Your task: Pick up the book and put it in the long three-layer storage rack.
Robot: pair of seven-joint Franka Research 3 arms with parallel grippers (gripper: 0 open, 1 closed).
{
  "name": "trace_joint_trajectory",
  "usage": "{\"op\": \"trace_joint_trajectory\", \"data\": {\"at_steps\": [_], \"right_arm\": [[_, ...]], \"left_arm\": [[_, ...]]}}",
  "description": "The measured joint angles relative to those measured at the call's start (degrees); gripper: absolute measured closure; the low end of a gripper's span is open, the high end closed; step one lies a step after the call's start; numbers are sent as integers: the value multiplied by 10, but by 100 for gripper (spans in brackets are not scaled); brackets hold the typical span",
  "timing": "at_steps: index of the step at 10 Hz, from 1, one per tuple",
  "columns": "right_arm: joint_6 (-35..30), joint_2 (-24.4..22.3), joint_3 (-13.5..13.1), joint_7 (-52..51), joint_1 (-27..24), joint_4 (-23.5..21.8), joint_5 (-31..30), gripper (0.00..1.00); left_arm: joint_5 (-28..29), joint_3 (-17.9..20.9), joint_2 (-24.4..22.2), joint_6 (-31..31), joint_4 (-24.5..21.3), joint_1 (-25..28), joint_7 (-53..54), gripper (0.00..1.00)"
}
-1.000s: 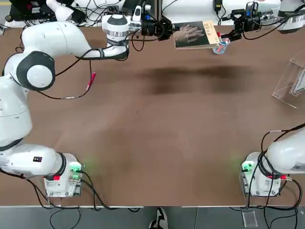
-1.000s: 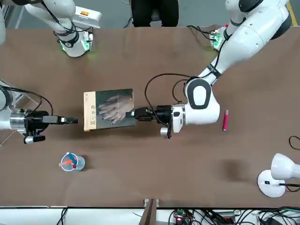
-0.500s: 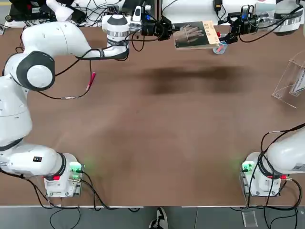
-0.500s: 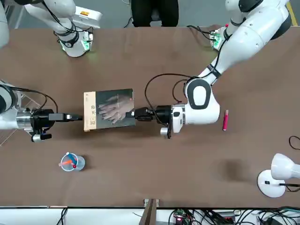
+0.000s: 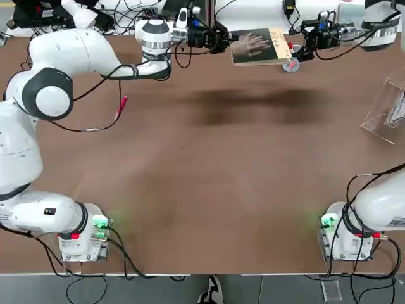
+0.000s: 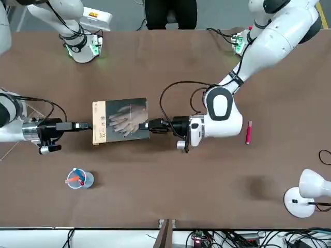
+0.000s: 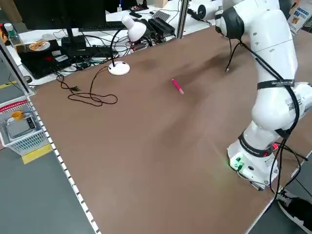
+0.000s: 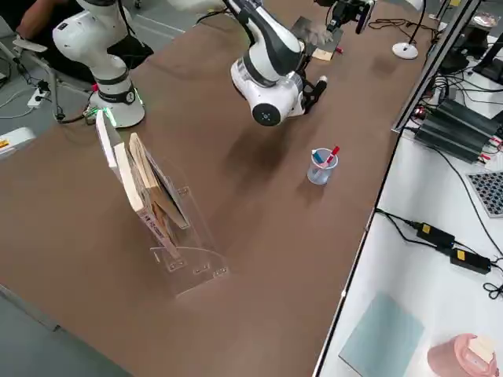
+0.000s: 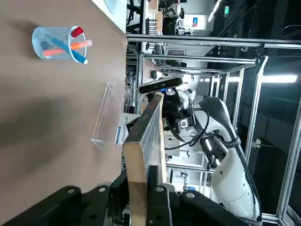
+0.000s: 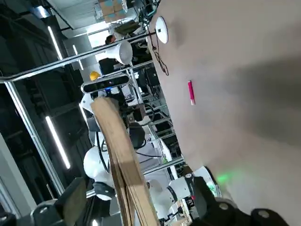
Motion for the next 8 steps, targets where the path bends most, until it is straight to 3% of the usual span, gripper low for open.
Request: {"op": "trace_joint_trajectory", "data": {"at_steps": [8], "right_arm": [[-13,-26,0,-4,14,-32,4,0]], "left_arm": [[0,1,0,0,0,0,6,96]]}}
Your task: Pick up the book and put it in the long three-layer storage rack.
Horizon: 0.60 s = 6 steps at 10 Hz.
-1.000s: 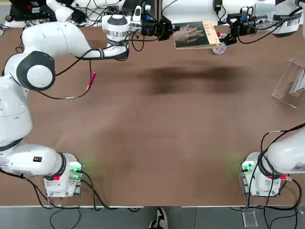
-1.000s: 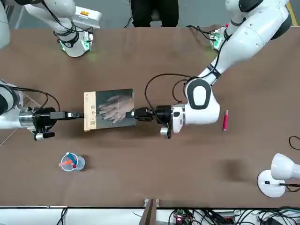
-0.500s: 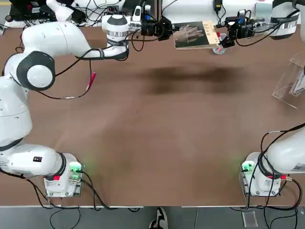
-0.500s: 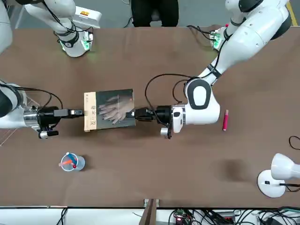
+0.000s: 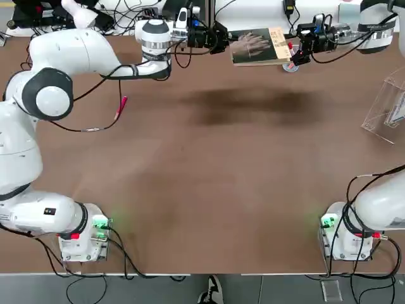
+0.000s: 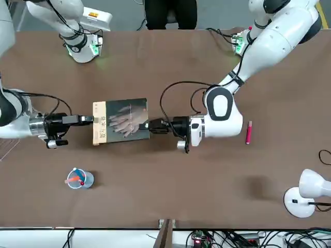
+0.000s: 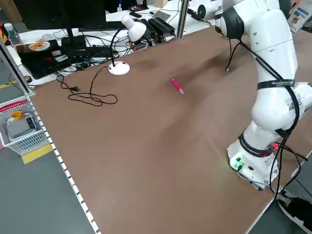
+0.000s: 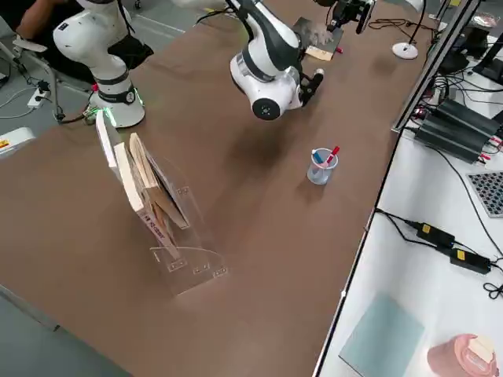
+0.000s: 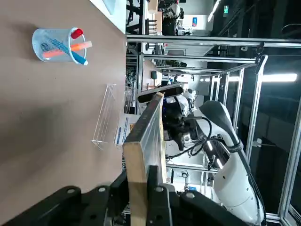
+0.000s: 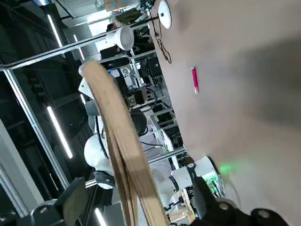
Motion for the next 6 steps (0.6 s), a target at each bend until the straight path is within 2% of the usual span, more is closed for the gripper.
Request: {"op": "trace_joint_trajectory", "data": {"at_steps": [6], "right_arm": [[-1,-6,3,0,16,-6,21,5]], "left_arm": [[0,0,0,0,0,0,0,96]]}}
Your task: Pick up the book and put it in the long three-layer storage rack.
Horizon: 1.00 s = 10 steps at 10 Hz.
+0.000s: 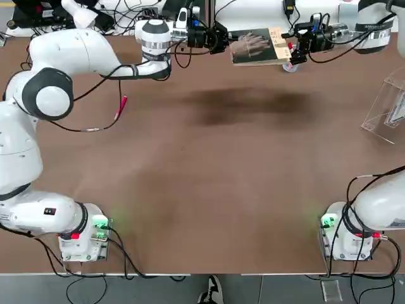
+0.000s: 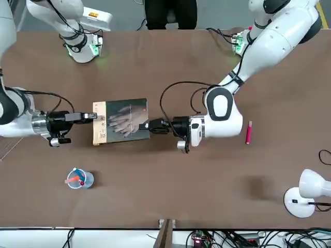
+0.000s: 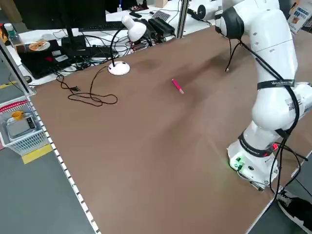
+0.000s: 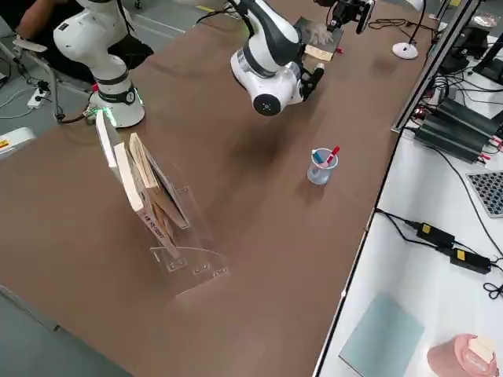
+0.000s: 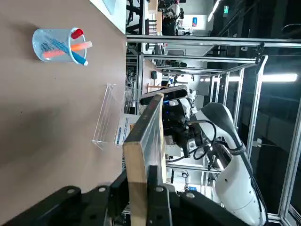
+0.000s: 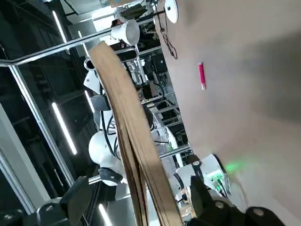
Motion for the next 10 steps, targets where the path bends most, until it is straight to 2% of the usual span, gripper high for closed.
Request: {"op": "trace_joint_trajectory", "data": {"at_steps": [2,9,10], "right_arm": [[1,0,0,-3,7,0,3,8],[1,0,-4,-8,-1,-1,4,84],[-2,-1,-4,-13,-3,-1,4,85]], "left_arm": [[0,0,0,0,0,0,0,96],[0,0,0,0,1,0,0,96],[-1,0,0,0,2,-2,0,96]]}}
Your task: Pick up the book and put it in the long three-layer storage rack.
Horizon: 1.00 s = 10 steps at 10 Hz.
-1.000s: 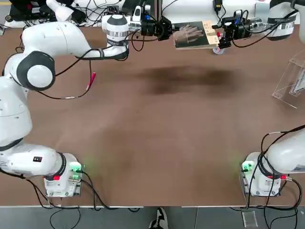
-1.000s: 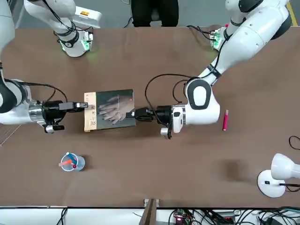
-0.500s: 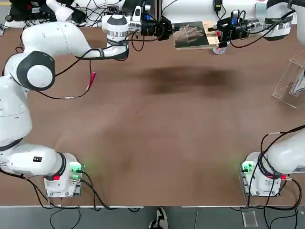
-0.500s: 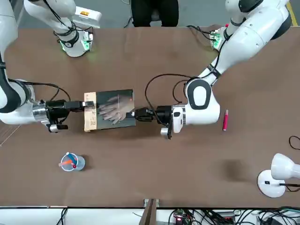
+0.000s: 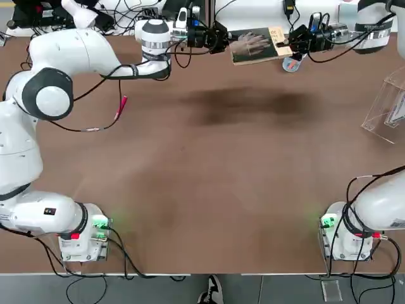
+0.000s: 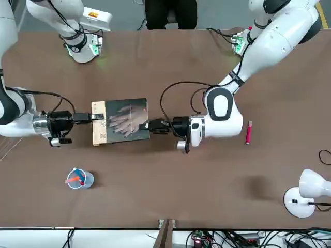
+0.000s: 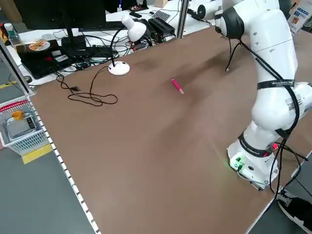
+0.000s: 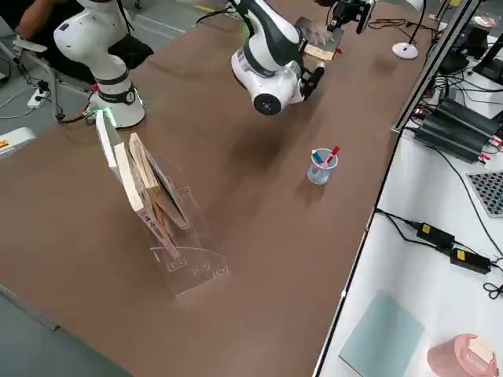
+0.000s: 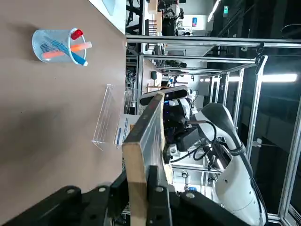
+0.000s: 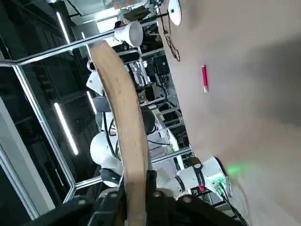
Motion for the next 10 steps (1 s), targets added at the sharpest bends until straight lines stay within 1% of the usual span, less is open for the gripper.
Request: {"op": "trace_joint_trajectory", "data": {"at_steps": [4,5,6,7,8,9,10], "right_arm": [[0,-2,0,-73,-14,0,0,85],[1,-2,-2,-85,-23,1,0,85],[-1,-2,-3,-91,-34,2,0,85],[-3,-2,-4,-94,-43,3,0,85],[-6,-3,-4,-94,-50,5,0,85],[-7,-3,-4,-93,-55,6,0,85],[-7,-4,-4,-93,-59,6,0,85]], "left_arm": [[-3,0,1,2,5,-4,0,93],[-3,0,1,2,5,-2,0,88],[-3,1,1,2,5,-1,0,88],[-3,1,1,2,5,0,0,80],[-3,1,1,2,5,1,0,70],[-3,1,1,2,5,2,0,57],[-3,1,1,2,5,2,0,57]]}}
